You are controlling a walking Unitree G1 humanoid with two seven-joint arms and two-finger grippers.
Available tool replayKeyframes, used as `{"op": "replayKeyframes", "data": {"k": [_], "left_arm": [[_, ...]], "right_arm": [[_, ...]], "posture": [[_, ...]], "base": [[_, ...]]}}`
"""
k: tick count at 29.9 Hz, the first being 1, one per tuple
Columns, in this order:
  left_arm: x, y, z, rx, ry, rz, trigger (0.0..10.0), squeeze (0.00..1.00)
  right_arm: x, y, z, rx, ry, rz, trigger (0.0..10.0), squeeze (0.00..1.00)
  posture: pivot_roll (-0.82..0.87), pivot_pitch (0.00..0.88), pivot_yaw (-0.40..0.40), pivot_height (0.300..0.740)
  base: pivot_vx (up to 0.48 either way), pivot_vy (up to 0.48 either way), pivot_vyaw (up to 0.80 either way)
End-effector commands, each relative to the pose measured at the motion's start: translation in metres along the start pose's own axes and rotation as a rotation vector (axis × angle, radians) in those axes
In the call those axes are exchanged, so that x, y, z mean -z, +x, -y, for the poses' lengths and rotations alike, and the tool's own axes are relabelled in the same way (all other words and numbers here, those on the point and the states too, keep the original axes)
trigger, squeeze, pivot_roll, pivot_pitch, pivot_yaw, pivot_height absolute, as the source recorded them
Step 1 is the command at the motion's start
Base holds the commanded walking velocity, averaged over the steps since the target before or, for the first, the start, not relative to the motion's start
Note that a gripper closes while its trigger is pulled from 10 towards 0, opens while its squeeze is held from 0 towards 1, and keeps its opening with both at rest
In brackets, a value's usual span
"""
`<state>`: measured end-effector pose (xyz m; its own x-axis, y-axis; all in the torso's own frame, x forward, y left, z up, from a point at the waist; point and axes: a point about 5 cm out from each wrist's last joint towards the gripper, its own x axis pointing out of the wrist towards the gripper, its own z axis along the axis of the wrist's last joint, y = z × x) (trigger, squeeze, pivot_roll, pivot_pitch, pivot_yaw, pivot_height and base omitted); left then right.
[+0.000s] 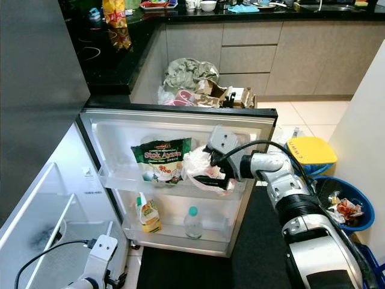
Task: Restocking fridge
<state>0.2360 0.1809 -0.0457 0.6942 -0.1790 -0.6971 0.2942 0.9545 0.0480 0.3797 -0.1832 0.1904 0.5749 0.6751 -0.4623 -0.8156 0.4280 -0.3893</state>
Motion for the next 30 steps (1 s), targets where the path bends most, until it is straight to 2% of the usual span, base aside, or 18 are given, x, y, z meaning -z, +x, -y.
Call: {"op": "replayKeyframes", "data": {"k": [1,5,11,12,13,14,15,17,19,22,24,27,28,30], "left_arm": [[0.005,-0.001,0.001,-0.001,-0.009,-0.007,10.0,0.00],[0.005,-0.001,0.002,-0.002,-0.014,-0.005,10.0,0.00],[0.003,-0.001,0.001,-0.006,-0.016,0.001,10.0,0.00],[0.003,-0.001,0.000,-0.007,-0.016,0.004,10.0,0.00],[0.003,-0.001,0.000,-0.007,-0.016,0.004,10.0,0.00],[0.003,-0.001,0.000,-0.007,-0.016,0.005,10.0,0.00],[0.003,-0.001,0.000,-0.008,-0.016,0.005,10.0,0.00],[0.002,-0.001,0.000,-0.008,-0.015,0.007,10.0,0.00],[0.001,-0.001,0.000,-0.008,-0.012,0.010,10.0,0.00],[0.001,-0.001,0.000,-0.009,-0.011,0.011,10.0,0.00],[0.001,-0.001,0.000,-0.009,-0.007,0.012,10.0,0.00],[0.000,-0.001,-0.001,-0.008,-0.004,0.012,10.0,0.00],[0.000,-0.001,-0.001,-0.007,-0.001,0.011,10.0,0.00],[0.000,-0.001,-0.001,-0.007,0.001,0.012,10.0,0.00]], "right_arm": [[0.007,0.001,-0.002,-0.010,-0.022,-0.050,10.0,0.00],[0.017,-0.001,-0.006,-0.041,-0.110,-0.129,10.0,0.00],[0.014,0.000,-0.004,-0.033,-0.133,-0.125,10.0,0.00],[0.013,0.000,-0.003,-0.026,-0.137,-0.119,6.7,0.00],[0.013,0.000,-0.003,-0.026,-0.137,-0.119,6.7,0.00],[0.012,0.000,-0.002,-0.024,-0.141,-0.116,4.9,0.00],[0.011,0.000,-0.002,-0.024,-0.147,-0.116,4.3,0.00],[0.010,-0.001,-0.001,-0.023,-0.157,-0.118,4.5,0.00],[0.009,-0.004,0.002,-0.025,-0.176,-0.119,5.2,0.00],[0.008,-0.006,0.004,-0.027,-0.182,-0.120,5.6,0.00],[0.007,-0.012,0.006,-0.059,-0.194,-0.130,6.7,0.00],[0.009,-0.017,0.006,-0.097,-0.207,-0.146,6.9,0.00],[0.010,-0.020,0.006,-0.116,-0.213,-0.159,7.6,0.00],[0.011,-0.024,0.006,-0.137,-0.216,-0.170,7.4,0.00]], "posture": [[-0.10,0.097,0.001,0.740],[-0.10,0.103,-0.002,0.740],[-0.10,0.106,-0.004,0.740],[-0.10,0.106,-0.004,0.740],[-0.10,0.106,-0.004,0.740],[-0.10,0.106,-0.004,0.740],[-0.10,0.106,-0.004,0.740],[-0.10,0.106,-0.004,0.740],[-0.10,0.105,-0.004,0.740],[-0.10,0.105,-0.004,0.740],[-0.11,0.104,-0.004,0.740],[-0.11,0.104,-0.004,0.740],[-0.11,0.105,-0.002,0.740],[-0.11,0.105,0.001,0.740]], "base": [[0.000,0.000,0.00],[0.000,0.000,0.00],[0.000,0.000,0.00],[0.000,0.000,0.00],[0.000,0.000,0.00],[0.000,0.000,0.00],[0.000,0.000,0.00],[0.000,0.000,0.00],[0.000,0.000,0.00],[0.000,0.000,0.00],[0.000,0.000,0.00],[0.000,0.000,0.00],[0.000,0.000,0.00],[0.000,0.000,0.00]]}}
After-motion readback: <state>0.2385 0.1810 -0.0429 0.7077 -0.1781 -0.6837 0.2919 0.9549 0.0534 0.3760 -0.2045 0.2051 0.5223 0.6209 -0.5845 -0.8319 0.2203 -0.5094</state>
